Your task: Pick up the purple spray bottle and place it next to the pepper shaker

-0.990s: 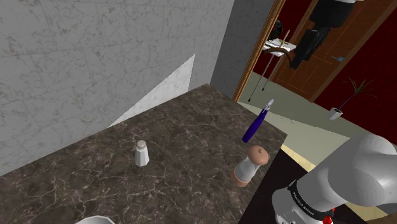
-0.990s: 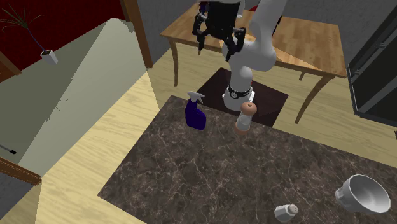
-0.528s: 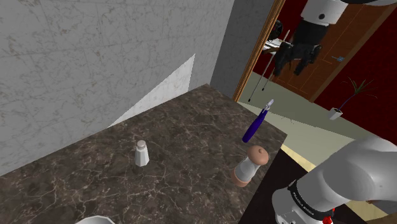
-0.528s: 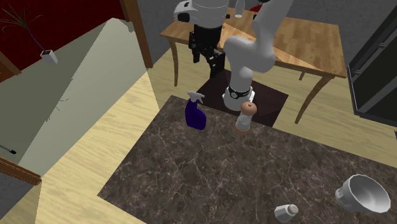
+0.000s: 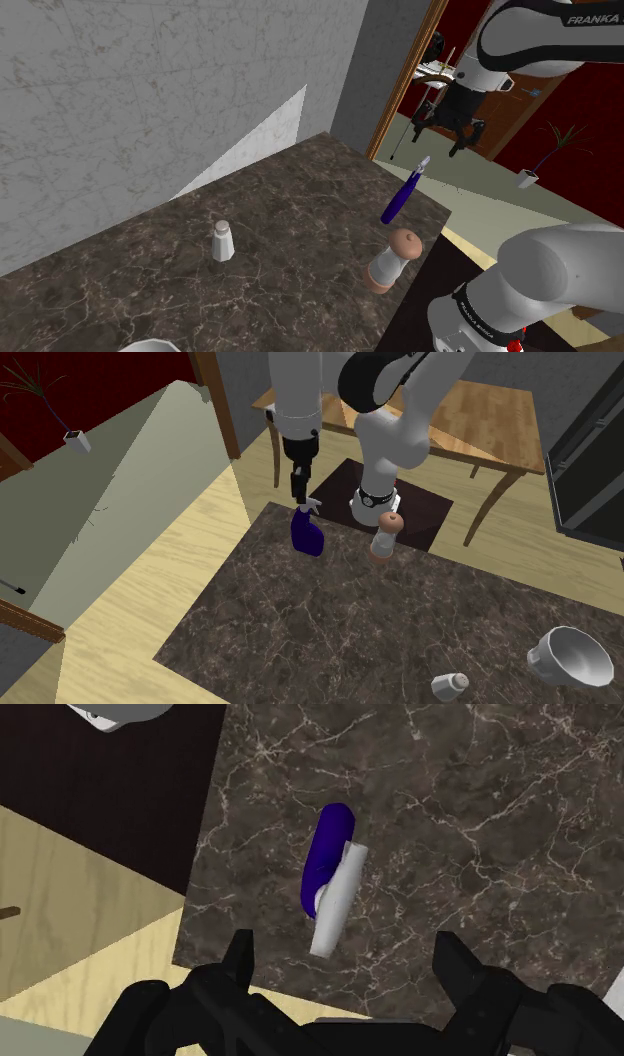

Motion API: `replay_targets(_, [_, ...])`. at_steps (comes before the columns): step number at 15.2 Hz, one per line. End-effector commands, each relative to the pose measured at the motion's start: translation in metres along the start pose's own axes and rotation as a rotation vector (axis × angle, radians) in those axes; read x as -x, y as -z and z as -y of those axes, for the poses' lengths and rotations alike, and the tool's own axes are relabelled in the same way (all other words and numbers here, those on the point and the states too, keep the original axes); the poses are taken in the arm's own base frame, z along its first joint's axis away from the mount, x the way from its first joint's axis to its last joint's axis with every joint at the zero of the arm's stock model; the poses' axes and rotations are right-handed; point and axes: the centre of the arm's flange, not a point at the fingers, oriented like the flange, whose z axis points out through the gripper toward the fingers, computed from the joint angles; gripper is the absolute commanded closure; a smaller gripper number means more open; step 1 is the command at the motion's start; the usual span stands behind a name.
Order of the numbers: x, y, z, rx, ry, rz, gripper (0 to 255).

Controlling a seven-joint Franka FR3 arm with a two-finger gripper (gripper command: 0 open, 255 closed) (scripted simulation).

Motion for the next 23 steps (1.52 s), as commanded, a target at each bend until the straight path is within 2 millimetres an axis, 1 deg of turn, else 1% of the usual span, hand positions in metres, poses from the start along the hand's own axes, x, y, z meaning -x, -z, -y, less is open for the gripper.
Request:
replay_targets(1, [-0.011,-0.020,-0.007,-0.017,-0.169,0.010,0])
replay_targets(9, [-0.010,-0.060,-0.007,-0.017,-0.169,0.010,0])
replay_targets(16, [-0.010,-0.060,-0.007,-0.017,-0.169,0.010,0])
replay_targets(17, [-0.010,-0.060,-0.007,-0.017,-0.169,0.010,255])
replay_targets(23, [-0.010,-0.060,-0.007,-0.017,-0.169,0.010,255])
